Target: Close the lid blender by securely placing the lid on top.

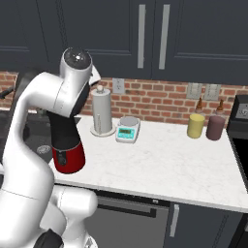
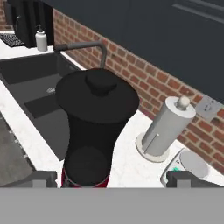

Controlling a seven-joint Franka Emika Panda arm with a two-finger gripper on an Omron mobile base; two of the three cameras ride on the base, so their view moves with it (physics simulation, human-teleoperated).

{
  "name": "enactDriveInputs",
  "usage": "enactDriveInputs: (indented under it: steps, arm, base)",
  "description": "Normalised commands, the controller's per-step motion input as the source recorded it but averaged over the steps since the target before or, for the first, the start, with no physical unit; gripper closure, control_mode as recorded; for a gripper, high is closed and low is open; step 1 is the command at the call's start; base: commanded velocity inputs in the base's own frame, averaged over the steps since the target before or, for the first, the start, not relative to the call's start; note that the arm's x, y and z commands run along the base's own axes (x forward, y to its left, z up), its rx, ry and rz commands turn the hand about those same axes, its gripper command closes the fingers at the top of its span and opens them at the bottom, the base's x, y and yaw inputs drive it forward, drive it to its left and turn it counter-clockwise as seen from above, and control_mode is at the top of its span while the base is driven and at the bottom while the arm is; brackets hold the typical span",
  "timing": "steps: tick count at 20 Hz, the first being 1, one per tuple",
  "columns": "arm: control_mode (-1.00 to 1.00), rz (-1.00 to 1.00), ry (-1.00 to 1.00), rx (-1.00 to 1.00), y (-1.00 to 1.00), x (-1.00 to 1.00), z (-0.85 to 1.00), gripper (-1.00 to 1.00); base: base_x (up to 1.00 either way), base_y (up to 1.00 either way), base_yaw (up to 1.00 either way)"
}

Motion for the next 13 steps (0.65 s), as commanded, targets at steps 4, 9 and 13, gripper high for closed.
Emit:
enactDriveInputs:
  steps: [4,9,13]
  arm:
    - [-1.0,-0.06,0.0,0.03,-0.95,-0.22,0.0,-1.0]
    - [-1.0,-0.04,0.01,0.0,-0.61,-0.08,-0.19,-1.0]
    - [-1.0,0.0,0.01,0.0,-0.09,0.0,-0.46,-1.0]
  base:
    - [0.0,0.0,0.0]
    - [0.0,0.0,0.0]
    - [0.0,0.0,0.0]
